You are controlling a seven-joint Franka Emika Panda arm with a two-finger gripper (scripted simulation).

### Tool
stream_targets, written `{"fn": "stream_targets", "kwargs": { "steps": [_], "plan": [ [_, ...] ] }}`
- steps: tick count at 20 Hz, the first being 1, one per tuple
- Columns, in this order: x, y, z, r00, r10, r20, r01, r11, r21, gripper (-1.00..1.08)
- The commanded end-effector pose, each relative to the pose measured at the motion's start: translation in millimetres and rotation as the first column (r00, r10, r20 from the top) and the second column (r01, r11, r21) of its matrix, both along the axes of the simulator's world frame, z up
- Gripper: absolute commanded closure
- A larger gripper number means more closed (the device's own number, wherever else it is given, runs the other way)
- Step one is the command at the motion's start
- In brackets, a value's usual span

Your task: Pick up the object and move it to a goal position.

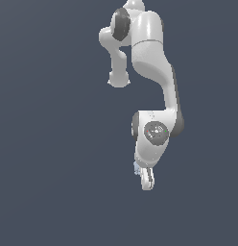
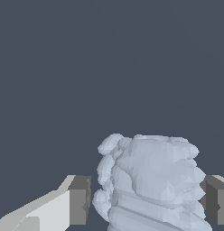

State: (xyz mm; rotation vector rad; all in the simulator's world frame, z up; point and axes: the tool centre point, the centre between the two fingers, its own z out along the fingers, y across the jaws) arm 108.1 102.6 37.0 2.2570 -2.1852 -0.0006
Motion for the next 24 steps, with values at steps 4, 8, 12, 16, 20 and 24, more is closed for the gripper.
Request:
{"fn": "stream_targets", "kwargs": {
  "steps": [4, 8, 12, 16, 20, 24],
  "plan": [
    [0.1, 0.0, 0.1, 1.000, 0.000, 0.000, 0.000, 1.000, 0.000, 1.08],
    [0.1, 0.5, 0.4, 1.000, 0.000, 0.000, 0.000, 1.000, 0.000, 1.08],
    [1.9, 10.9, 5.3, 1.000, 0.000, 0.000, 0.000, 1.000, 0.000, 1.08],
    [5.5, 31.8, 15.0, 1.000, 0.000, 0.000, 0.000, 1.000, -0.001, 1.08],
    [9.3, 50.5, 23.7, 1.000, 0.000, 0.000, 0.000, 1.000, -0.001, 1.08],
    [11.2, 58.4, 27.3, 1.000, 0.000, 0.000, 0.000, 1.000, -0.001, 1.08]
  ]
}}
